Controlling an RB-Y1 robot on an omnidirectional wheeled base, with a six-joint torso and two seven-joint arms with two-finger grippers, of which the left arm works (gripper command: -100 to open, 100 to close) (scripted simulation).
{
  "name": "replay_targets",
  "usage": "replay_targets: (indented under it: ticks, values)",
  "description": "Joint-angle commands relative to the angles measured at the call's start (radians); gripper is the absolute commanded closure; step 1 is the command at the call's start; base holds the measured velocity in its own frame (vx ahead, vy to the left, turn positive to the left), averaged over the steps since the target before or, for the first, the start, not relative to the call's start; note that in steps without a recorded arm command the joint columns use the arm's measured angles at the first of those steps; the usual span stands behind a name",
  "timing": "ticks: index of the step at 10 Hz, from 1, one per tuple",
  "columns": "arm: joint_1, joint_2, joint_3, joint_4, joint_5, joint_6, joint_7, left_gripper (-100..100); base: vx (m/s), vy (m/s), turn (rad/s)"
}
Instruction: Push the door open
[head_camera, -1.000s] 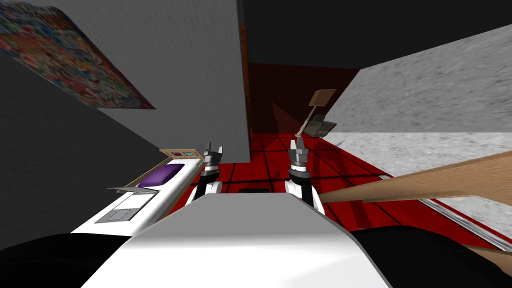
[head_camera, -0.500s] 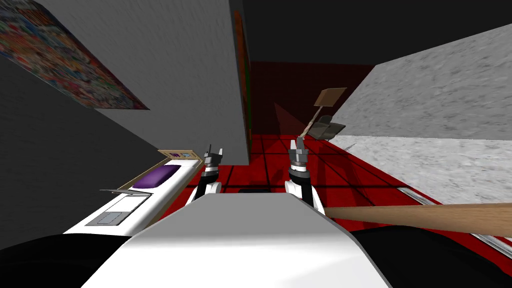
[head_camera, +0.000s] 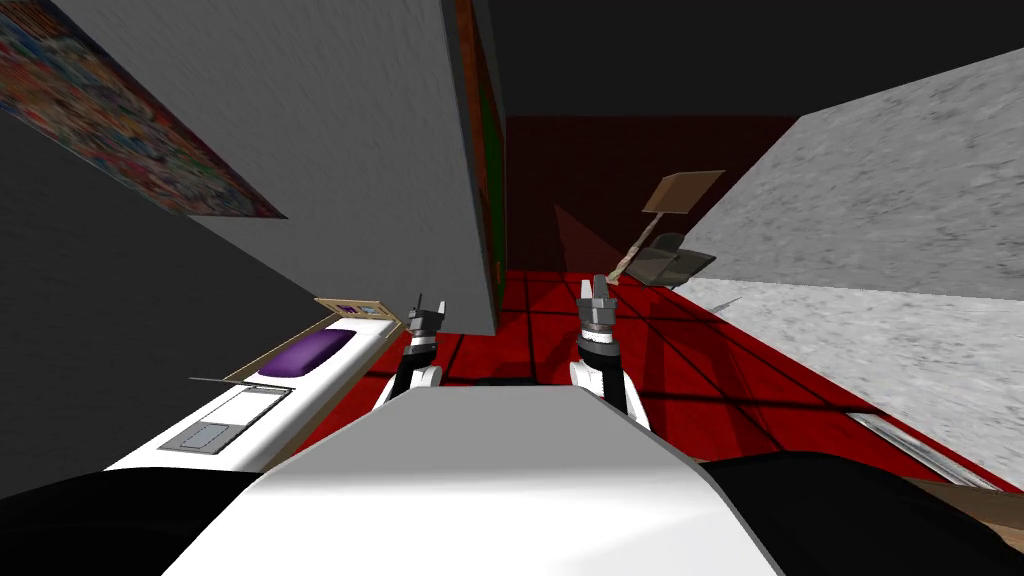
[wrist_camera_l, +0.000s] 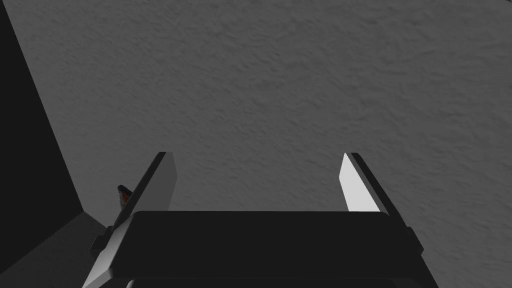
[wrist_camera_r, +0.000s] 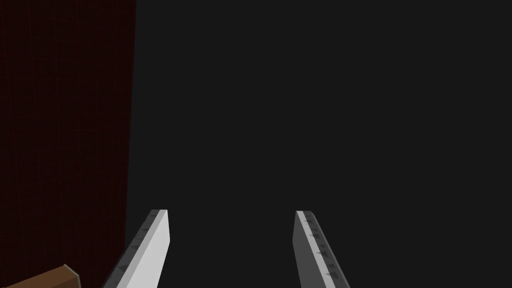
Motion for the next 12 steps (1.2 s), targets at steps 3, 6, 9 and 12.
replay_targets:
  ticks: [3,6,9,12]
  values:
    - [-0.01,0.01,0.016,0.065,0.032,-0.023,0.048,-100,0.154,-0.194,0.112]
    - [-0.017,0.017,0.03,0.118,0.061,-0.039,0.089,-100,0.166,-0.189,0.111]
    - [-0.025,0.022,0.045,0.173,0.09,-0.057,0.131,-100,0.157,-0.2,0.131]
    - [-0.033,0.026,0.06,0.23,0.121,-0.075,0.176,-100,0.137,-0.179,0.106]
